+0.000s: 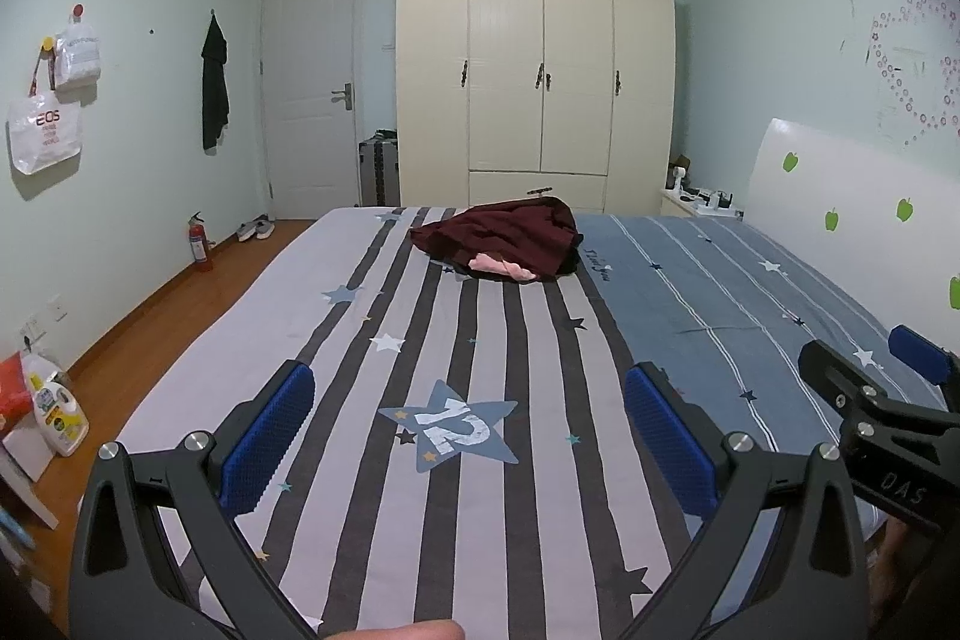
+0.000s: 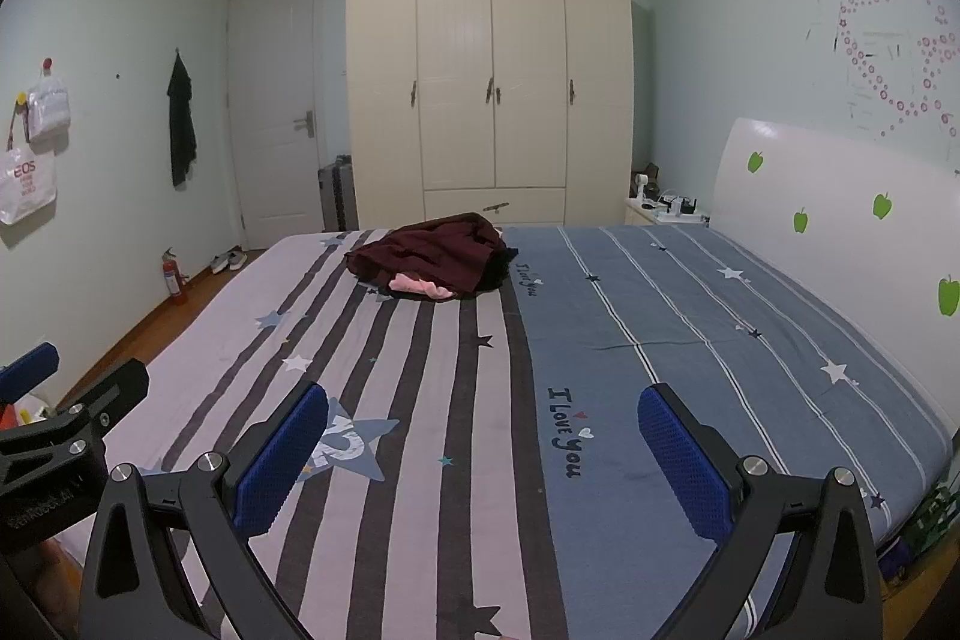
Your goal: Fold clothes
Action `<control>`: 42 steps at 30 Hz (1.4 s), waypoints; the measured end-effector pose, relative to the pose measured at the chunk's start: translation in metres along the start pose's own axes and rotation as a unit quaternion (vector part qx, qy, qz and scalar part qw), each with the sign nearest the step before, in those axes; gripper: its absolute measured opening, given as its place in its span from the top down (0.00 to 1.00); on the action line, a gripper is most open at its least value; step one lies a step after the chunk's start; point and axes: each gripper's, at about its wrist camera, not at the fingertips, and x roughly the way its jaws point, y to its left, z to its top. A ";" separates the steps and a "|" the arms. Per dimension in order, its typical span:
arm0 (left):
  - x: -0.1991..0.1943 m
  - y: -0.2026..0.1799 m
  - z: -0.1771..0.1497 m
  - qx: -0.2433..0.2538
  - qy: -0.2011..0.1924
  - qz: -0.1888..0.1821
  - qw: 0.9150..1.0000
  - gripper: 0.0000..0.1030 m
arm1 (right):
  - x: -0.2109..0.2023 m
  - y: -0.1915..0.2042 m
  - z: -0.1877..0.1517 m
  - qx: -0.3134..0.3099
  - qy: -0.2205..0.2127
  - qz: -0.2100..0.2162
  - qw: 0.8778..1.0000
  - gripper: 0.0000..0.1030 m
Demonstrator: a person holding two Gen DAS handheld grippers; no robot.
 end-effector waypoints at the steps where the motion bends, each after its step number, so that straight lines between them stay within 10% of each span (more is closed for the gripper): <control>1: 0.000 0.000 0.000 -0.001 0.000 -0.001 1.000 0.01 | 0.000 0.000 0.000 0.000 0.000 0.000 1.000 0.00; 42: -0.002 -0.003 0.003 -0.005 -0.007 -0.020 1.000 0.01 | -0.002 0.000 0.001 0.000 -0.004 -0.008 1.000 0.00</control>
